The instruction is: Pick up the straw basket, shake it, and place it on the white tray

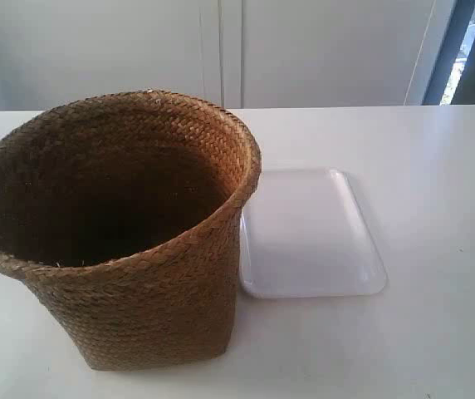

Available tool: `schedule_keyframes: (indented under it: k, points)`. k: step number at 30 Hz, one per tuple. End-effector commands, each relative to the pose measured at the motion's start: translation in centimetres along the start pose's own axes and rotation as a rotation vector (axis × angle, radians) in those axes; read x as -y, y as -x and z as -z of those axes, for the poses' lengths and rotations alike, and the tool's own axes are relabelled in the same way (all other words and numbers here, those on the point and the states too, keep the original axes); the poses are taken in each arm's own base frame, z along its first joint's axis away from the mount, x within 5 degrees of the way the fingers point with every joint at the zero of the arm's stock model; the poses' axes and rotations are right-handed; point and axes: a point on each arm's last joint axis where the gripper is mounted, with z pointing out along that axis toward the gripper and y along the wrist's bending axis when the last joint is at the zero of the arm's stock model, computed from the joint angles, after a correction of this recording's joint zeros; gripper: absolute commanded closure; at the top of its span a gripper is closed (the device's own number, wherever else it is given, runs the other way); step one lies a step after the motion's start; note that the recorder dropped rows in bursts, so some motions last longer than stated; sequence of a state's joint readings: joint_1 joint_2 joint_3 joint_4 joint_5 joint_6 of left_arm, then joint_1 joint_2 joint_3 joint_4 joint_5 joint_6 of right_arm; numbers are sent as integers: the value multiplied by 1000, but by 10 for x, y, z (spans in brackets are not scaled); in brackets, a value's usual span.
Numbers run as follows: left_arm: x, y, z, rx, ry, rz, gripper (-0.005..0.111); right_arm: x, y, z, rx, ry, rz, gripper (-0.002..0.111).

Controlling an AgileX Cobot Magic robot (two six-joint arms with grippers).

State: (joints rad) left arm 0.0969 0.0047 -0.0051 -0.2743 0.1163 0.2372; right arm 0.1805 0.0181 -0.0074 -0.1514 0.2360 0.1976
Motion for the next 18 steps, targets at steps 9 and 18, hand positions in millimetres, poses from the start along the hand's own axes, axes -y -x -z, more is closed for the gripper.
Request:
schedule_keyframes:
  k: [9, 18]
  points:
    - [-1, 5, 0, 68, -3, 345, 107, -3, 12, 1, 151, 45, -119, 108]
    - [-2, 8, 0, 111, 9, 352, 107, -5, 31, 6, 367, 92, -172, 108]
